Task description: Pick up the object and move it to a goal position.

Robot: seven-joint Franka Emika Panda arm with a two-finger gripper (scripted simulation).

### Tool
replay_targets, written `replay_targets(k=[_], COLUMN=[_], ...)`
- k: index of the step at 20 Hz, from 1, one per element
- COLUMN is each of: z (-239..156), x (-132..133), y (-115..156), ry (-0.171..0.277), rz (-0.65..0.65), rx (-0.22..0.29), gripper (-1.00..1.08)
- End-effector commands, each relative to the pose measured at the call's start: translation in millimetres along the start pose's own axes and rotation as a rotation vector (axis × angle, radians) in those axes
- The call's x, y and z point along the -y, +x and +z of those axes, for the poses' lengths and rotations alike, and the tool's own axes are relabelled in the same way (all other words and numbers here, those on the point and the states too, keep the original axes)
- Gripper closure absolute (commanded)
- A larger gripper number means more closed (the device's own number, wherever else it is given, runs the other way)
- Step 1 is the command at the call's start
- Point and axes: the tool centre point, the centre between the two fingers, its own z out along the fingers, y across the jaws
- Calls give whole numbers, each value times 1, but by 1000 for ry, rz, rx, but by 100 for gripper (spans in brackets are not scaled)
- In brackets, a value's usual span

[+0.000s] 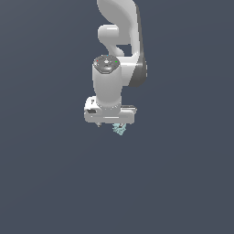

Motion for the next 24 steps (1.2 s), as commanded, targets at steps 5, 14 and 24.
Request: replay_targets(k=[5, 14, 24], z=[-1, -2, 10], x=[-3, -8, 1], y=[-1, -4, -14], ry=[6, 18, 17], rz=[16, 48, 124], rx=[5, 17, 16], gripper=[-92, -92, -92])
